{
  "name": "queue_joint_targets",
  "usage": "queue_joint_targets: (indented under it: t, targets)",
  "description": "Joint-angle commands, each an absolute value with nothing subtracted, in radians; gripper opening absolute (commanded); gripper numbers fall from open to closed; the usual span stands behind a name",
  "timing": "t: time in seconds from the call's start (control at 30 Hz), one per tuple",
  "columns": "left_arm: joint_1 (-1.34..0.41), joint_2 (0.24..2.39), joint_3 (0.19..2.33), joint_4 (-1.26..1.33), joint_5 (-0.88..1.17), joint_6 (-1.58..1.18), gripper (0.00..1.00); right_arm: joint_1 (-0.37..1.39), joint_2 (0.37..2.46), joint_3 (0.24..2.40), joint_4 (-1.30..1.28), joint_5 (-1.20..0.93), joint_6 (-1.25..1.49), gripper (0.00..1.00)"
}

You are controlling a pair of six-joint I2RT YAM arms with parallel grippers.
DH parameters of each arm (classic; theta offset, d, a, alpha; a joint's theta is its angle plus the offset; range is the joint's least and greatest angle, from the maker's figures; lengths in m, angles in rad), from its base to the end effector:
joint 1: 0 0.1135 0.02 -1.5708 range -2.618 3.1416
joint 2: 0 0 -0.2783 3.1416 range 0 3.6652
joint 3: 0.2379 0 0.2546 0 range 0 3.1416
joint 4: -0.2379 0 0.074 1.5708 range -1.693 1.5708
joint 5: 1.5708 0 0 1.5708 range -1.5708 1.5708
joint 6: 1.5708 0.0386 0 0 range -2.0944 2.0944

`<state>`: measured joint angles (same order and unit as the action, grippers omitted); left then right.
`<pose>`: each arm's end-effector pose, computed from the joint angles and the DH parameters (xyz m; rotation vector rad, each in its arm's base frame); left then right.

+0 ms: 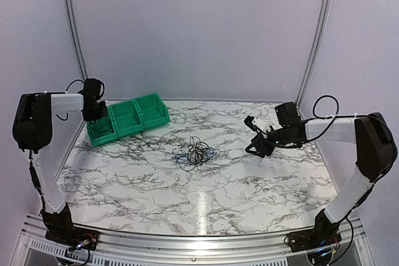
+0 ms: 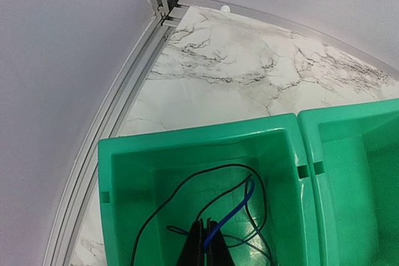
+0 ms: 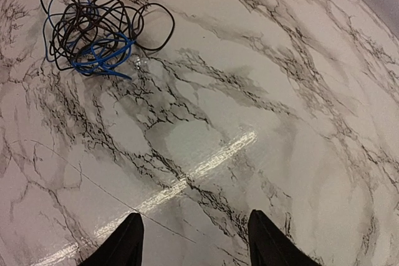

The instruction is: Untangle the cables

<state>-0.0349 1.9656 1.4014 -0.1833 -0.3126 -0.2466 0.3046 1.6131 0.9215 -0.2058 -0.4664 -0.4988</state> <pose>0.4496 -0.0038 0.2135 -0.3965 2.2488 0.2159 0.3079 0.1150 0.1952 -1.1168 2.1211 0.4837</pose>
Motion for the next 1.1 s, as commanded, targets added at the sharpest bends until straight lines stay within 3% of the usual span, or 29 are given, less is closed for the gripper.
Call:
queue_joint_targets:
  t: [0.0,0.1,0.3,0.4,0.73,1.07]
  targets:
    - [-0.03,1.95,1.392,-0.166,-0.313,-0.233,0.0,0.304,1.615,0.96,-0.225,-0.48,-0.507,0.57]
    - [-0.029,1.94,1.389,-0.171,-0.312,-0.232,0.07,0.305,1.611,0.96,-0.227,-0.48,-0.509,0.58]
    - [-0.027,1.912,1.415,-0.25,-0.349,-0.258,0.34,0.304,1.605,0.961,-0.23,-0.483,-0.512,0.58]
    - [-0.027,1.873,1.415,-0.26,-0.345,-0.253,0.41,0.305,1.604,0.96,-0.232,-0.486,-0.513,0.58]
    - [-0.026,1.715,1.399,-0.284,-0.353,-0.236,0.54,0.311,1.603,0.963,-0.241,-0.49,-0.519,0.58]
    - [-0.024,1.803,1.406,-0.371,-0.227,-0.238,0.55,0.319,1.603,0.965,-0.245,-0.489,-0.525,0.58]
